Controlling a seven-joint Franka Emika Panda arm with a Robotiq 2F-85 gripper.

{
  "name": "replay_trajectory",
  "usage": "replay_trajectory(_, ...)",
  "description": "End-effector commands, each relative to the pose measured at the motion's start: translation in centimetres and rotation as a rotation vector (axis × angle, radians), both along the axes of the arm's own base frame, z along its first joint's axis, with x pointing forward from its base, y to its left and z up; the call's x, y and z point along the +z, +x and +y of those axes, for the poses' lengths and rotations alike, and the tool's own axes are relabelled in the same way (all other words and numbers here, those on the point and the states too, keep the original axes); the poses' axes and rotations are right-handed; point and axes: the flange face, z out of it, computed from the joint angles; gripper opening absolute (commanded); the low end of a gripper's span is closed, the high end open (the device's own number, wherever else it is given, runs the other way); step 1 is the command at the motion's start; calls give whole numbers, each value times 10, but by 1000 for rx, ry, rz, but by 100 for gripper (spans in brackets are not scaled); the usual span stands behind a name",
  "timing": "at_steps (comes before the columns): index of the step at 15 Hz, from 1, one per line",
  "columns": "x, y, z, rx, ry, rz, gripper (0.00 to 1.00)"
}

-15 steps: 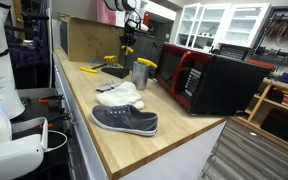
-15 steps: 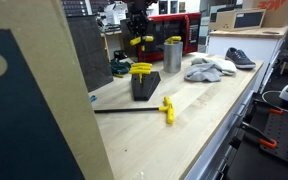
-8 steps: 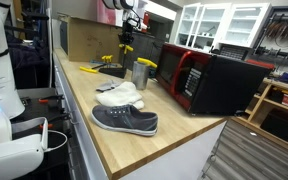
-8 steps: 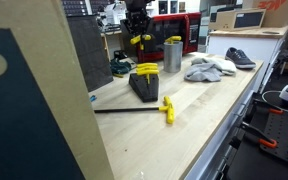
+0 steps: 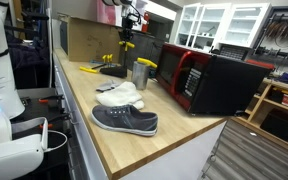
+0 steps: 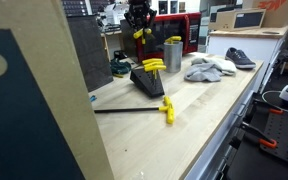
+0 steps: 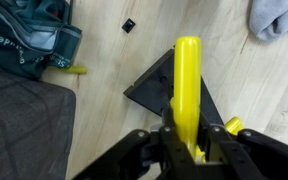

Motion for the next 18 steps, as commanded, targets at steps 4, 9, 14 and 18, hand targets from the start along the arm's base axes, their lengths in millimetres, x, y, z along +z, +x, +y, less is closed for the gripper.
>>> replay_trajectory(4, 38, -15, -3, 168, 6, -38, 6)
replay_trajectory(9, 35, -18, -2, 182, 21, -21, 6)
replay_trajectory(14, 41, -14, -16, 183, 63, -23, 6)
replay_trajectory(18, 40, -12, -32, 181, 55, -4, 6)
